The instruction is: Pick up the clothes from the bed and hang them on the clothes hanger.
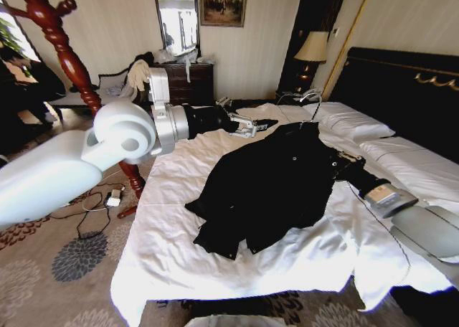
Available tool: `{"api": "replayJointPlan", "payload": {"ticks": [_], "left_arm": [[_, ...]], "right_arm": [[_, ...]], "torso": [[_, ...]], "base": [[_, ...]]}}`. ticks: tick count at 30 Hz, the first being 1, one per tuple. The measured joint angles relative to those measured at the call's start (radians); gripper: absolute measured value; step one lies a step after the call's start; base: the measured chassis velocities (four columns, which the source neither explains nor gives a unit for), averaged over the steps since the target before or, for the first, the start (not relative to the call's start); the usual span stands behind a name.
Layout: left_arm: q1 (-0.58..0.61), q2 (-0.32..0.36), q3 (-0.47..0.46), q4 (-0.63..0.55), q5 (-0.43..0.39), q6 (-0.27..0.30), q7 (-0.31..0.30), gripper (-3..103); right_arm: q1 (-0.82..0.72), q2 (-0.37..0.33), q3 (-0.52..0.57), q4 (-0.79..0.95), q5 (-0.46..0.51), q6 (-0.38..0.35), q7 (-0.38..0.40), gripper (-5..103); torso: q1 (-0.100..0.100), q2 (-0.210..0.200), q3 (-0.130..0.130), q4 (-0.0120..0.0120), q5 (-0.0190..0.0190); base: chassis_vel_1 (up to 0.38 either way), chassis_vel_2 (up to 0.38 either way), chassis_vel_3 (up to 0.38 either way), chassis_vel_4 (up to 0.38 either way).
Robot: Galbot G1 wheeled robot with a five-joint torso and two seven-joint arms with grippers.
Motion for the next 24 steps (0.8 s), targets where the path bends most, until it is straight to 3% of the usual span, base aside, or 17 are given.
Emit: {"api": "replayJointPlan", "payload": {"ticks": [6, 24], "left_arm": [[-0.07, -0.045, 0.095, 0.05, 0.084, -0.006, 0.031, 100], [-0.08, -0.137, 0.226, 0.084, 0.156, -0.012, 0.035, 100]], "right_arm": [[-0.003, 0.009, 0.009, 0.014, -0.008, 0.007, 0.0, 19], [-0.01, 0.031, 0.01, 0.036, -0.052, 0.027, -0.001, 19]], "torso": [[0.0, 0.0, 0.0, -0.0001, 0.0001], [0.0, 0.0, 0.0, 0.0001, -0.0001]], "base": [[0.0, 0.0, 0.0, 0.0], [0.0, 0.0, 0.0, 0.0]]}}
